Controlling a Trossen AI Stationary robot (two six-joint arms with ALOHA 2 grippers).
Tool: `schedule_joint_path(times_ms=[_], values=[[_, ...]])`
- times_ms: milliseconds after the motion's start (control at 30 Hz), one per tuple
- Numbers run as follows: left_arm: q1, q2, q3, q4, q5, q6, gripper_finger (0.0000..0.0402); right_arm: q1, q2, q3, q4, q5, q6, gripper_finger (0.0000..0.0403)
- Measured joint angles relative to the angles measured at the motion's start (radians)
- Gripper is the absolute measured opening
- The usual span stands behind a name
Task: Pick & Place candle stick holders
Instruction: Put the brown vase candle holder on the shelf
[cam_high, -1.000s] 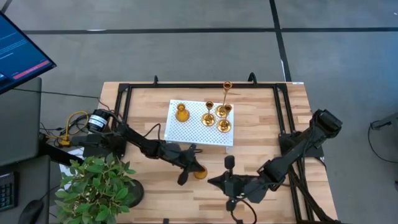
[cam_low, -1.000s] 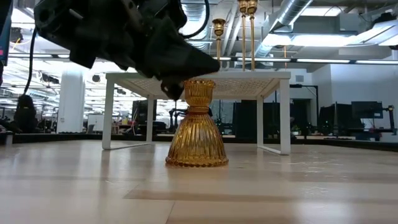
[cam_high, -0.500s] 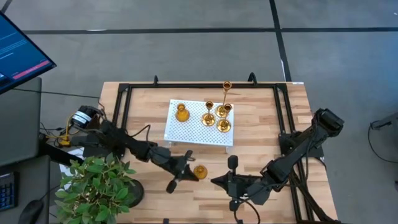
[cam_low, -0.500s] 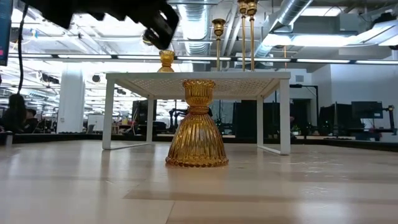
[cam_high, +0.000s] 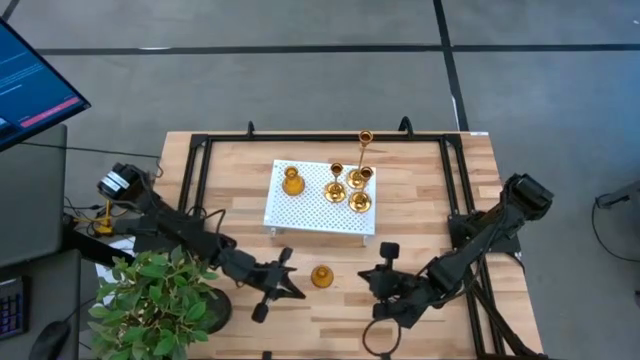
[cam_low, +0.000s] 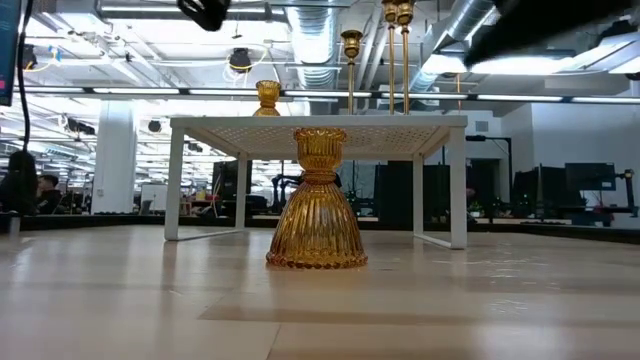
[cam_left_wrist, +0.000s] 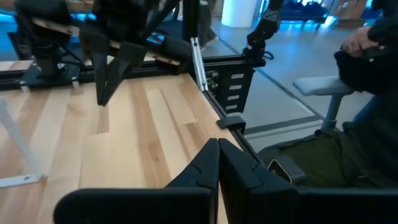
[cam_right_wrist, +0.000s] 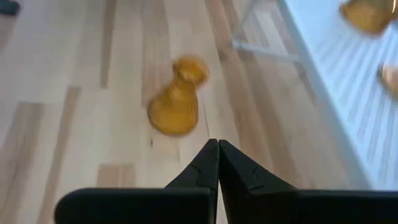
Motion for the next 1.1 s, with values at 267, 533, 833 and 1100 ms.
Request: schedule_joint_path(times_ms=[267,533,833,1100], values=[[-0.065,-0.059,0.000,-0.096,-0.168,0.000,0.0003,-0.025,-0.058,-0.196,0.003,0.076,0.227,0.0000],[-0.074,-0.060,0.000,-0.097,-0.183,0.006,0.0003,-0.060,-0.132,-0.357,0.162,0.128,0.296,0.0000],[-0.074,-0.060,0.000,-0.097,-0.183,0.006,0.0003,-0.125,-0.141,-0.489,0.456,0.102,0.179,0.0000],[-0.074,-0.060,0.000,-0.097,-0.182,0.006,0.0003,-0.172,-0.141,-0.504,0.492,0.106,0.154,0.0000]])
